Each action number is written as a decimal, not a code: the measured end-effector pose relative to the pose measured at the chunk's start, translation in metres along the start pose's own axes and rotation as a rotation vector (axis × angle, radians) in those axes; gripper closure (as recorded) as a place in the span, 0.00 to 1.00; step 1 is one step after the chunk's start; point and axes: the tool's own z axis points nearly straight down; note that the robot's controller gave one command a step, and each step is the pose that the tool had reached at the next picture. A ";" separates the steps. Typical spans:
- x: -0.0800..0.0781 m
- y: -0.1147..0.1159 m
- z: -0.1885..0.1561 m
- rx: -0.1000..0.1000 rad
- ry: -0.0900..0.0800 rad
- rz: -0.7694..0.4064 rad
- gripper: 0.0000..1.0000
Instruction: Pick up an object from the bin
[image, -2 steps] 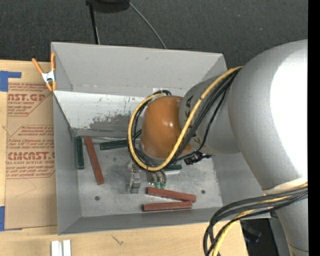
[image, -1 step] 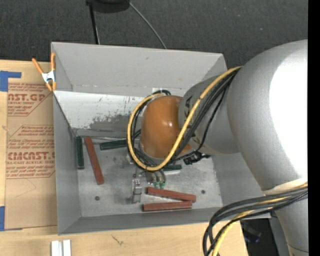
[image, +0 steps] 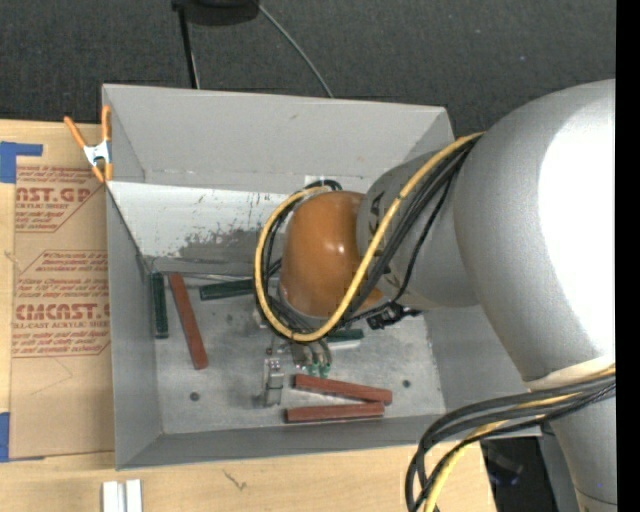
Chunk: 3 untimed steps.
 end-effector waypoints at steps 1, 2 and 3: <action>0.000 -0.012 0.000 -0.002 0.001 0.047 0.00; 0.013 -0.063 0.004 -0.001 -0.001 0.107 0.00; 0.024 -0.097 0.013 0.000 0.000 -0.017 1.00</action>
Offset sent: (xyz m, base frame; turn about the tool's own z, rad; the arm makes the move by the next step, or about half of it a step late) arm -0.0247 -0.1065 -0.0083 0.1276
